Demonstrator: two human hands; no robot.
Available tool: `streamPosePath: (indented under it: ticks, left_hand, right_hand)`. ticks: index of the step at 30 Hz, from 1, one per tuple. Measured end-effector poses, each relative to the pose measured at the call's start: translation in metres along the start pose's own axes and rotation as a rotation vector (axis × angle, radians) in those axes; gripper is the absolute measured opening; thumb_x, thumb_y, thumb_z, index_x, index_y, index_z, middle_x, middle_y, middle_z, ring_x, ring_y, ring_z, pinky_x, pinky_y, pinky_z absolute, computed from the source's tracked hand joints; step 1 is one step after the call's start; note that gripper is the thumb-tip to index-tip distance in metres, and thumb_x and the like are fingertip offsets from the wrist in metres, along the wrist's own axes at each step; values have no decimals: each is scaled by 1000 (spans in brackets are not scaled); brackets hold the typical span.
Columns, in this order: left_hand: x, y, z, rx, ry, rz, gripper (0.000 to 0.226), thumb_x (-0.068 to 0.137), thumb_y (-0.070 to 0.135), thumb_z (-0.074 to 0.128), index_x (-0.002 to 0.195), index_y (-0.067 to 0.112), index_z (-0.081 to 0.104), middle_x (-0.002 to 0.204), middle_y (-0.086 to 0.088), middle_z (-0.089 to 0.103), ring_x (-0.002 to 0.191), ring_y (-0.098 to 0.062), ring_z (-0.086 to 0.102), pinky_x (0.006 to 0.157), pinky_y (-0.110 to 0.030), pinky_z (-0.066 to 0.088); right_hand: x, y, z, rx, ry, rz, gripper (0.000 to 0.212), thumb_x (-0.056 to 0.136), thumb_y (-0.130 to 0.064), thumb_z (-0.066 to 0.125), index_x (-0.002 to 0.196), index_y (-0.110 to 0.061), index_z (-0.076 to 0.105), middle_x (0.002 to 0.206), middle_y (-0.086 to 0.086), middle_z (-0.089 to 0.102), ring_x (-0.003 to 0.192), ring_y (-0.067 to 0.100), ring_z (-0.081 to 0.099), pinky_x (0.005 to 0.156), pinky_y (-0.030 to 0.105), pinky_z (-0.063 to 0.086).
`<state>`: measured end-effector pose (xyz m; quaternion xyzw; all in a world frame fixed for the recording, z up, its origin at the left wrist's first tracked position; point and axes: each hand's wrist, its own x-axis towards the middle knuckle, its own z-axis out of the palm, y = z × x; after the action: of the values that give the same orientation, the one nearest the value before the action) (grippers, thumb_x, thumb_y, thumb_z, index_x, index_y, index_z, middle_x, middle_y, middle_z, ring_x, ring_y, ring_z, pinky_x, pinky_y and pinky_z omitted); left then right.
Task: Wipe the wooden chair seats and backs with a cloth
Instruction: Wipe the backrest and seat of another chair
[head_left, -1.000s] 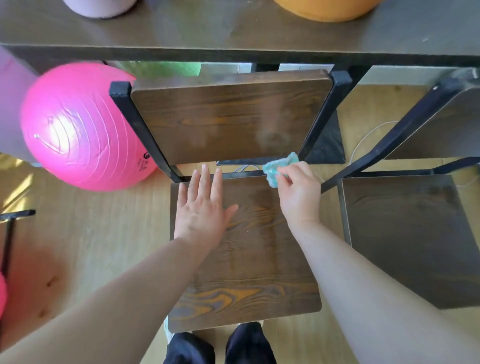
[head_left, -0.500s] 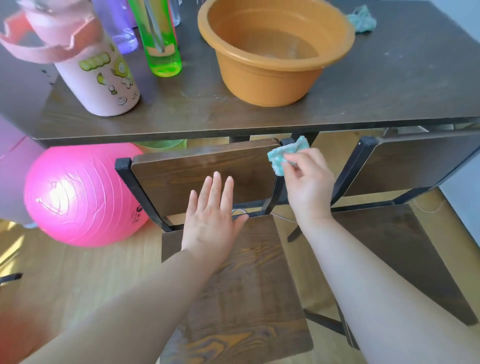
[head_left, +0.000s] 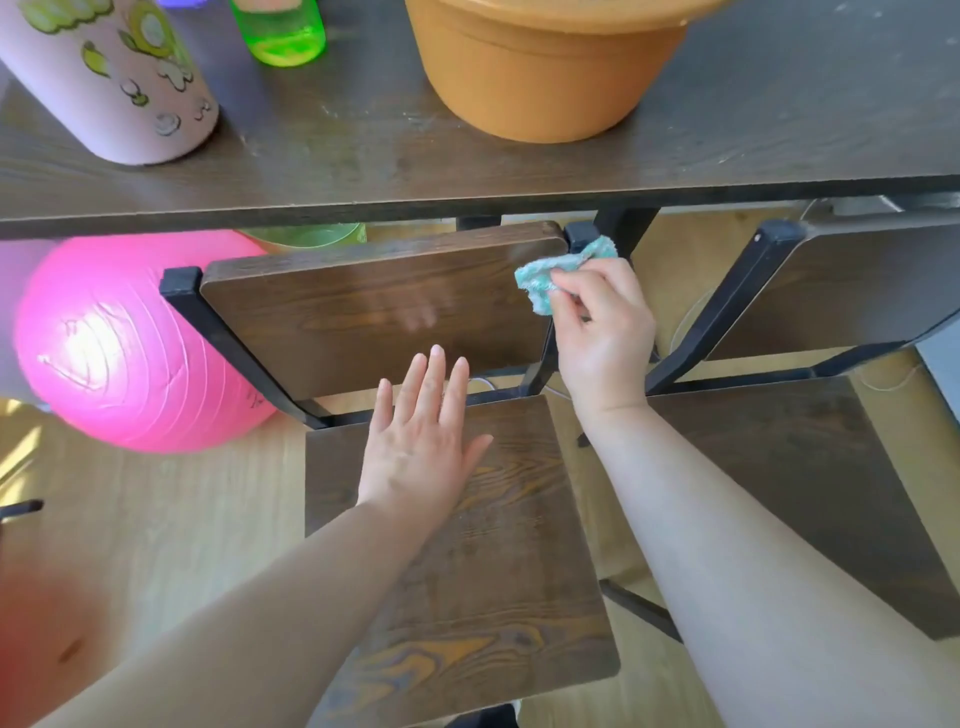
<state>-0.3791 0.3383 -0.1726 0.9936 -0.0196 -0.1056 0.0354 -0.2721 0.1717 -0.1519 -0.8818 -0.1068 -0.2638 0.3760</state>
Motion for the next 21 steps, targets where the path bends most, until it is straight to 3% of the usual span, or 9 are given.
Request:
streamPosePath:
  ticks: [4, 12, 21]
  left_hand:
    - [-10, -3, 33, 35, -90, -30, 78, 101, 60, 20, 150, 20, -27, 164, -6, -20, 151, -23, -19, 124, -48, -1]
    - [-20, -9, 64, -50, -114, -124, 78, 100, 58, 26, 157, 20, -12, 165, -5, -16, 151, -21, -16, 123, -47, -2]
    - [-36, -21, 70, -98, -92, -177, 78, 101, 57, 28, 156, 21, -12, 165, -4, -16, 151, -21, -17, 124, -48, -1]
  right_hand:
    - [-24, 21, 13, 0, -48, 24, 26, 93, -25, 61, 101, -3, 72, 107, 11, 64, 103, 19, 64, 82, 27, 58]
    - [-74, 61, 45, -20, -170, 149, 14, 90, -12, 61, 93, -4, 72, 103, 11, 62, 95, 22, 62, 78, 30, 56]
    - [-98, 76, 65, -144, -337, 266, 9, 91, -8, 62, 85, -5, 69, 107, 7, 61, 92, 25, 63, 79, 41, 57]
